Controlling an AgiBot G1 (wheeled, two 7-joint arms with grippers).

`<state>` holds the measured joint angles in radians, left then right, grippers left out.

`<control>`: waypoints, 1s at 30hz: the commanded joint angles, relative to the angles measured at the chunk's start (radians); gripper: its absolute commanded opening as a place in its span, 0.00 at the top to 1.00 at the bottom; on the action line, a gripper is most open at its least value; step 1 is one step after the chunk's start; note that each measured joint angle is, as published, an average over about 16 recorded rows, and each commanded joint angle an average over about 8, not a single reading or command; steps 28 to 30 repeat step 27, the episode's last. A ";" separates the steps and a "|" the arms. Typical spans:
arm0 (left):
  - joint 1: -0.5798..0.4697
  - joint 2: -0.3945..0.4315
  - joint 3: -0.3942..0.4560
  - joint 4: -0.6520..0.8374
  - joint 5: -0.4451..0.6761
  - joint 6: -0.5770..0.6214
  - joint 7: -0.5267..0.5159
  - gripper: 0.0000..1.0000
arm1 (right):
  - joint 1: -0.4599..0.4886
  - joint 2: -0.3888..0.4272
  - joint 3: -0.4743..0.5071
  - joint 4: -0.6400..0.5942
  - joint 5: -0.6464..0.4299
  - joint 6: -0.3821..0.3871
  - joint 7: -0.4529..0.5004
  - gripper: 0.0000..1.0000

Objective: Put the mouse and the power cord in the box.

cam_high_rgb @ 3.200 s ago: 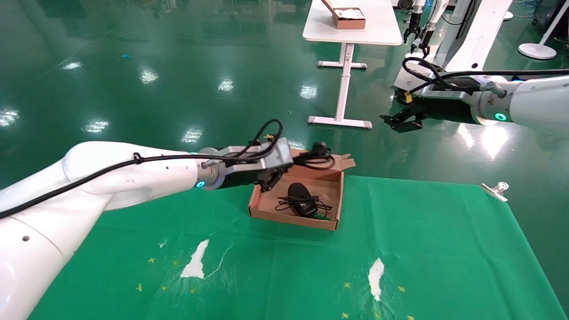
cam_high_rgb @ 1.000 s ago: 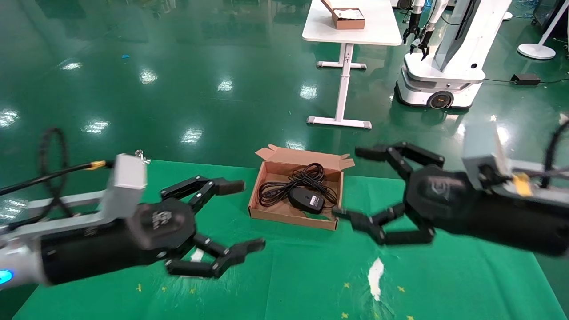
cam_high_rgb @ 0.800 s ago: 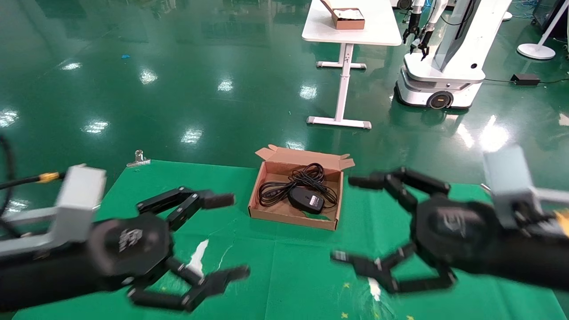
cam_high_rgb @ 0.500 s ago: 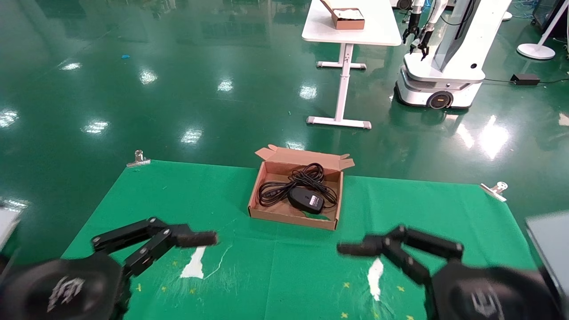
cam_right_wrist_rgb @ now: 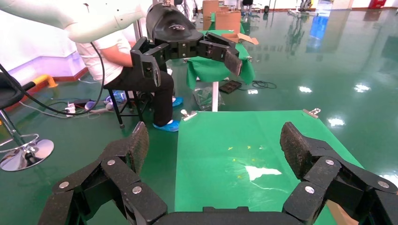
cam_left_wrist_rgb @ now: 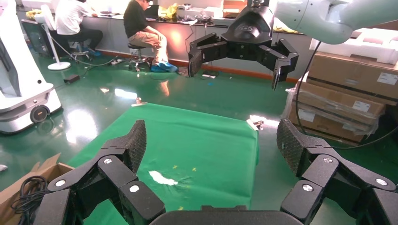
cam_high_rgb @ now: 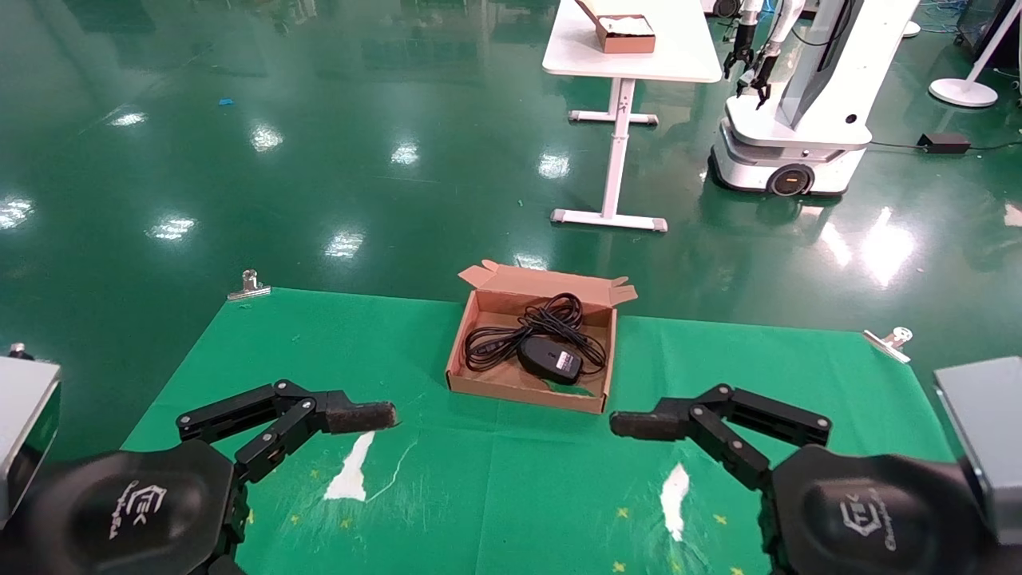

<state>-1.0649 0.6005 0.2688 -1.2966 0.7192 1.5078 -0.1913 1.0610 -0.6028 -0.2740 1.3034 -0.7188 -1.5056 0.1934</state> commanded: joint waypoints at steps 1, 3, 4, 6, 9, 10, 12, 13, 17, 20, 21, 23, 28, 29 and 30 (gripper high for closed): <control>-0.002 0.002 0.002 0.003 0.002 -0.003 0.001 0.00 | 0.003 -0.002 -0.001 -0.004 -0.002 0.002 -0.001 0.00; -0.003 0.004 0.004 0.004 0.004 -0.004 0.002 0.00 | 0.004 -0.003 -0.002 -0.006 -0.004 0.003 -0.002 0.00; -0.004 0.004 0.004 0.005 0.004 -0.005 0.002 0.00 | 0.005 -0.003 -0.002 -0.007 -0.004 0.004 -0.002 0.00; -0.005 0.005 0.005 0.006 0.006 -0.006 0.002 0.00 | 0.006 -0.004 -0.003 -0.009 -0.005 0.005 -0.003 0.00; -0.006 0.007 0.007 0.008 0.007 -0.008 0.002 0.00 | 0.008 -0.005 -0.003 -0.011 -0.007 0.006 -0.003 0.00; -0.006 0.007 0.007 0.009 0.007 -0.008 0.002 0.00 | 0.008 -0.005 -0.003 -0.012 -0.007 0.006 -0.003 0.00; -0.007 0.008 0.008 0.010 0.008 -0.009 0.003 0.00 | 0.009 -0.006 -0.004 -0.013 -0.008 0.007 -0.004 0.00; -0.007 0.008 0.008 0.010 0.008 -0.010 0.003 0.00 | 0.009 -0.006 -0.004 -0.014 -0.008 0.007 -0.004 0.00; -0.008 0.009 0.009 0.011 0.010 -0.011 0.003 0.00 | 0.010 -0.006 -0.004 -0.015 -0.009 0.008 -0.004 0.00; -0.009 0.010 0.010 0.012 0.010 -0.012 0.003 0.00 | 0.011 -0.007 -0.004 -0.016 -0.010 0.008 -0.004 0.00; -0.009 0.010 0.010 0.012 0.010 -0.012 0.003 0.00 | 0.011 -0.007 -0.004 -0.017 -0.010 0.009 -0.005 0.00; -0.009 0.010 0.010 0.012 0.011 -0.012 0.003 0.00 | 0.011 -0.007 -0.005 -0.017 -0.010 0.009 -0.005 0.00; -0.009 0.010 0.010 0.012 0.011 -0.012 0.003 0.00 | 0.012 -0.007 -0.005 -0.018 -0.010 0.009 -0.005 0.00; -0.009 0.010 0.010 0.012 0.011 -0.012 0.003 0.00 | 0.012 -0.007 -0.005 -0.018 -0.010 0.009 -0.005 0.00; -0.009 0.010 0.010 0.012 0.011 -0.012 0.003 0.00 | 0.012 -0.007 -0.005 -0.018 -0.010 0.009 -0.005 0.00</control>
